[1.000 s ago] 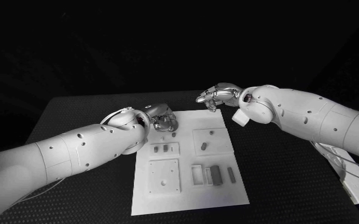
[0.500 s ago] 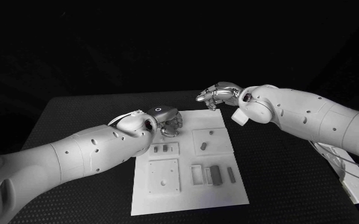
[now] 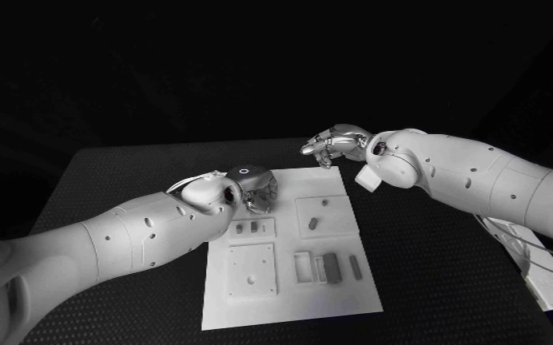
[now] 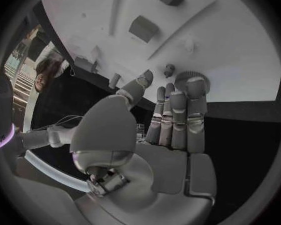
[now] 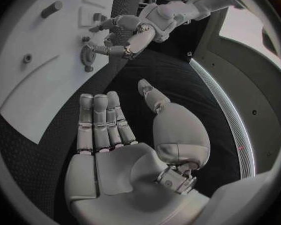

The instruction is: Assemble the parts on the task board

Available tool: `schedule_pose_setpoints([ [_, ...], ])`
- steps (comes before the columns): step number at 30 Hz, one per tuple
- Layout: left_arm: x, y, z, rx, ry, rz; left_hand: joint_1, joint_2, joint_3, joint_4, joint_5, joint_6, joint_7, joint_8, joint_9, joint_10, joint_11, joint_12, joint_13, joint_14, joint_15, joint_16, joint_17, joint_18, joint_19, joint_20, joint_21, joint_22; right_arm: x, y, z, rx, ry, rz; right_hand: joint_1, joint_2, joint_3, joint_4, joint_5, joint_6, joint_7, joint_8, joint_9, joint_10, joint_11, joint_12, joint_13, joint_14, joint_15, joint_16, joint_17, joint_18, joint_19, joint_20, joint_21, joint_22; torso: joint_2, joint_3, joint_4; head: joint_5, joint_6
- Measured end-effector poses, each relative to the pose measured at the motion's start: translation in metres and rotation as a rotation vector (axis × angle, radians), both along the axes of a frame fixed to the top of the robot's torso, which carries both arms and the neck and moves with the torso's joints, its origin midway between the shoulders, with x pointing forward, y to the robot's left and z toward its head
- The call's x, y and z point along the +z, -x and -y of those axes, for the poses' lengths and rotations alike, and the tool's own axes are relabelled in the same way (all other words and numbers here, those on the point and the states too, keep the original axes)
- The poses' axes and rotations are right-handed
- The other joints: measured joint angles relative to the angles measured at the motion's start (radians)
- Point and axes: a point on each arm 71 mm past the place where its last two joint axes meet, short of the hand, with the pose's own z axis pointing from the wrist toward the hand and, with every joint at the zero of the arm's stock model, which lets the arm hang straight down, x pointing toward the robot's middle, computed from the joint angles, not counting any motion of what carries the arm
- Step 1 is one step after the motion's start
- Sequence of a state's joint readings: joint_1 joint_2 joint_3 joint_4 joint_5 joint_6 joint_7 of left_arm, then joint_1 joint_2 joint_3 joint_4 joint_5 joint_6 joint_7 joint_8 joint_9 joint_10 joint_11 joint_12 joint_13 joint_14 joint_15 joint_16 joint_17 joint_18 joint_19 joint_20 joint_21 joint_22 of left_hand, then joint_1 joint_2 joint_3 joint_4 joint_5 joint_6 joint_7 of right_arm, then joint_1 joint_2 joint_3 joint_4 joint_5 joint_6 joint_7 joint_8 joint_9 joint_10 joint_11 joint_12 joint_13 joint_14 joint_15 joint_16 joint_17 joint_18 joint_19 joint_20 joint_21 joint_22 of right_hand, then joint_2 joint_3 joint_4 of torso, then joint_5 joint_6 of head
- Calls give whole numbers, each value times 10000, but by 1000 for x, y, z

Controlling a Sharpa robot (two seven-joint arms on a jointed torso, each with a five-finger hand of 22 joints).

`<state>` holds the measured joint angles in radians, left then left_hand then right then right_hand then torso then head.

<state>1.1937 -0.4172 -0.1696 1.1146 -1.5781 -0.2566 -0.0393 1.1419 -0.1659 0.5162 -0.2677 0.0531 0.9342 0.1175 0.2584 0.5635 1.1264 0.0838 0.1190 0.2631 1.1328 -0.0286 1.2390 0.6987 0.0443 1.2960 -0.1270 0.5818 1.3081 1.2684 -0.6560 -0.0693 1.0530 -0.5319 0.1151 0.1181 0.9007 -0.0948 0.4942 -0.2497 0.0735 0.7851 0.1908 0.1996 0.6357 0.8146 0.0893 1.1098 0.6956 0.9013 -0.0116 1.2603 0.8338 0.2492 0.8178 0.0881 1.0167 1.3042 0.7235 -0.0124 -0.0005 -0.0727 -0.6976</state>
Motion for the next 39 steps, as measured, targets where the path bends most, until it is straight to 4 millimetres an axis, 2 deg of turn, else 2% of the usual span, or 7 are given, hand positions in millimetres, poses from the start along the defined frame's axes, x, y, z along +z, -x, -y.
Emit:
schedule_pose_setpoints([
  [8,-6,-2,-2,142,-201,-1,5,5,37,37,0,22,21,0,-17,50,17,-36,-9,37,35,40,-1,9,36,37,40,-1,0,0,-1,27,-10,4,0,0,0,0,0,-1,-1,0,0,0,0,0,0,1,0,38,-2,-1,0,0,1,7,-1,-2,2,-9,-15],
  [20,-12,0,-1,133,-294,-121,202,203,230,82,0,72,72,0,-68,230,54,-165,-65,72,70,156,-3,24,107,38,117,-3,0,0,-1,34,-14,9,0,0,0,0,0,0,-4,0,0,0,0,0,1,13,13,38,-3,-1,0,0,1,2,-5,9,-2,-24,-35],
  [39,-13,-1,-6,232,-565,-287,239,239,428,98,0,178,107,0,-138,410,18,-161,40,140,2,271,-24,25,159,21,232,-5,0,1,0,37,-11,7,0,0,0,0,0,38,5,0,0,0,0,42,1,16,15,37,-3,0,0,0,1,3,-10,5,7,-38,-74],
])
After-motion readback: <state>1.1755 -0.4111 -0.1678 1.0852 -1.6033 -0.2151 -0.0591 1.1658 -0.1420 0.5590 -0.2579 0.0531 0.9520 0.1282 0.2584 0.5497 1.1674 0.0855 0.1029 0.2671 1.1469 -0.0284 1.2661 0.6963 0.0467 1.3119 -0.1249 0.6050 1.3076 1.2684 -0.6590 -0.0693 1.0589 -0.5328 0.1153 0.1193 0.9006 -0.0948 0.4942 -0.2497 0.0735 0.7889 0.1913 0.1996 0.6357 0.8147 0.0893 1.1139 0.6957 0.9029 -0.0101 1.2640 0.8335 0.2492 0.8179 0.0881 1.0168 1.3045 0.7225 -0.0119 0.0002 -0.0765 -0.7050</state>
